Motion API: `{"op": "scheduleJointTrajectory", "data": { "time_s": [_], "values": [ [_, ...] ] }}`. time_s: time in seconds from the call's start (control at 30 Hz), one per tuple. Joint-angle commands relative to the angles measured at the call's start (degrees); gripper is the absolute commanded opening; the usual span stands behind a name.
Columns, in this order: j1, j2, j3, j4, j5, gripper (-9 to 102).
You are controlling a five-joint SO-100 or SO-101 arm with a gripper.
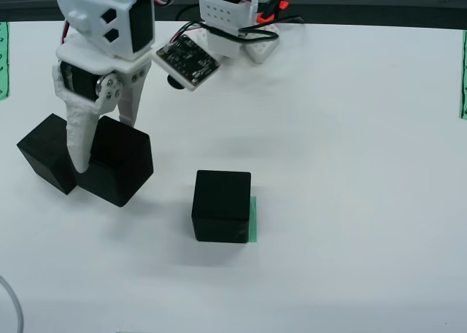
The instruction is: Stack 3 Blocks on the chosen place.
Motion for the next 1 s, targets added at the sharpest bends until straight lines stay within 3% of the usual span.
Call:
{"op": "scheduleJointTrajectory", "data": {
  "time_s": [0.0,0.47,0.97],
  "values": [
    [-3.6,6.86,0.0,0.88,-1.05,17],
    [-19.78,9.58,2.2,0.88,-0.44,17],
    [-20.39,7.65,4.48,0.88,-1.14,17]
  ]
}}
